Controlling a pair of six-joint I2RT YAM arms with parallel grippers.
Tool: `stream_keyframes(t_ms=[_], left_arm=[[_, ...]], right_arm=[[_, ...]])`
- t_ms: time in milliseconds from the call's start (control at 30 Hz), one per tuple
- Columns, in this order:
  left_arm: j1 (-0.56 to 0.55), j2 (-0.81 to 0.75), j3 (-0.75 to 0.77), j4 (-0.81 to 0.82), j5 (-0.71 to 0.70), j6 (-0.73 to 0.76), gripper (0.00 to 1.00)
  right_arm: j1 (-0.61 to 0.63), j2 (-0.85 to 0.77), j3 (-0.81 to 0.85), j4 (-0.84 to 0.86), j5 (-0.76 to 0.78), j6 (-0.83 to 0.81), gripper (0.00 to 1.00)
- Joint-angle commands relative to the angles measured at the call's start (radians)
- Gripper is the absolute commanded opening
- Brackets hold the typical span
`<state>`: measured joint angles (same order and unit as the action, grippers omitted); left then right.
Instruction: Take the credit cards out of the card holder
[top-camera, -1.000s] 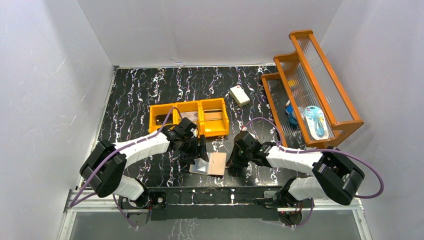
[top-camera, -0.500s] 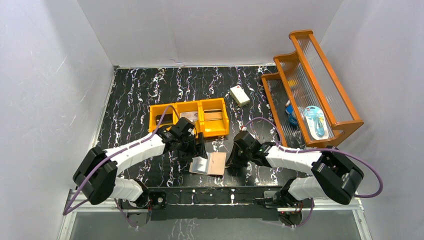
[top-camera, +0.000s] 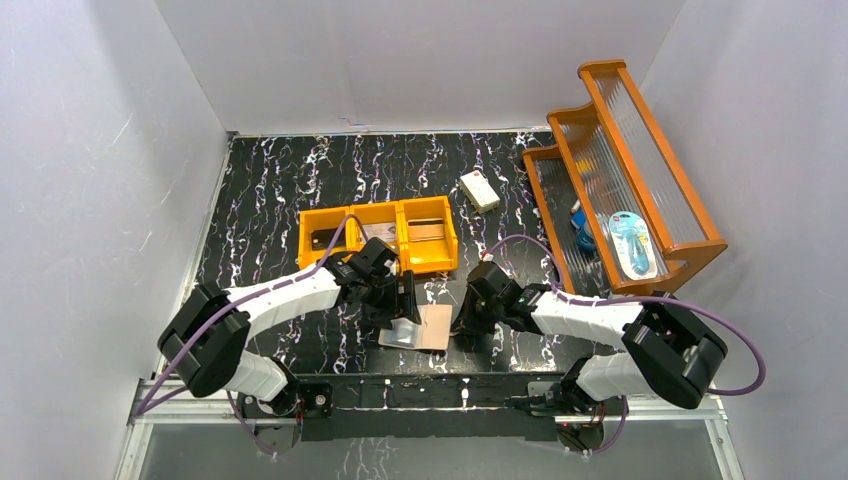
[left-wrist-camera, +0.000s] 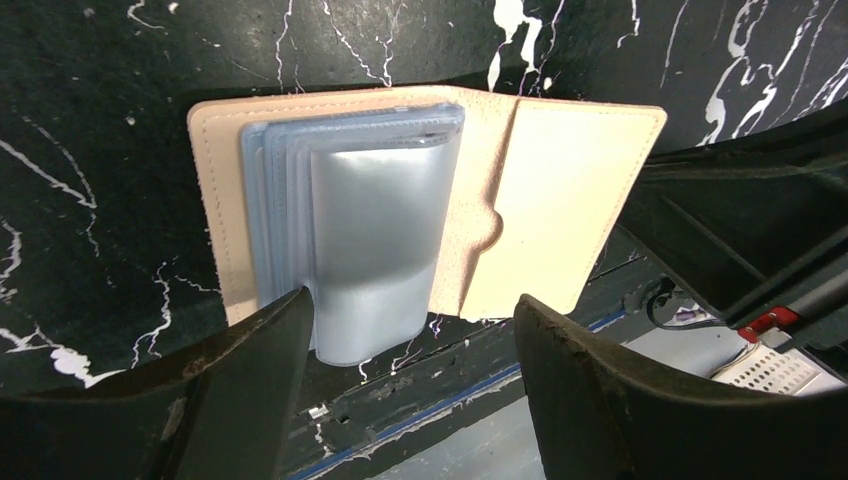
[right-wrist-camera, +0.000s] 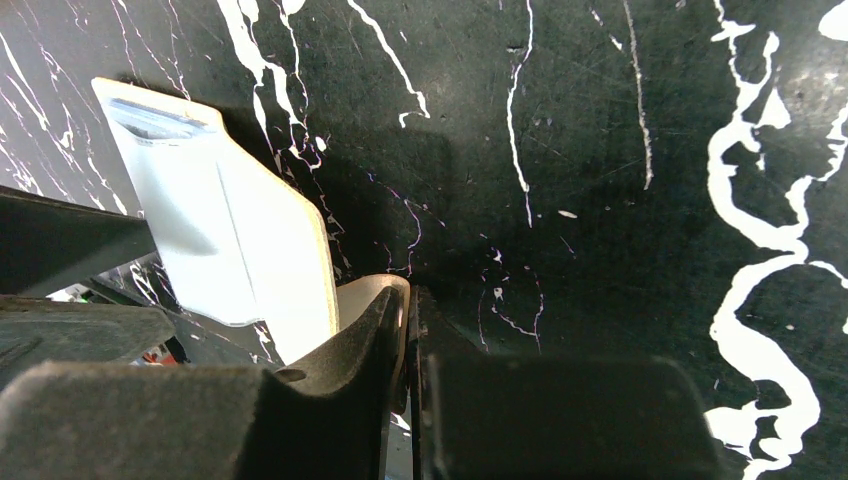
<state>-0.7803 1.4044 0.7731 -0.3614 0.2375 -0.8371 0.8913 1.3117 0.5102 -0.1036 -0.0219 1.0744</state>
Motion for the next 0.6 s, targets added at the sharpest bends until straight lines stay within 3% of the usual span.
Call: stream_keyframes(t_ms=[0, 300, 567], left_arm=[[-0.014, 0.035, 0.01, 0.007, 0.034, 0.011, 0.71], [-0.03, 0.032, 0.016, 0.021, 0.02, -0.008, 0.71], [-0.041, 0.029, 0.03, 0.171, 0.177, -0.015, 0.72]], right_arm=[[-0.002, 0.012, -0.004, -0.004, 0.011, 0.004, 0.18], [-0.003, 0.017, -0.01, 0.011, -0.007, 0.005, 0.18], [-0.002, 0.034, -0.004, 0.02, -0.025, 0.001, 0.19]])
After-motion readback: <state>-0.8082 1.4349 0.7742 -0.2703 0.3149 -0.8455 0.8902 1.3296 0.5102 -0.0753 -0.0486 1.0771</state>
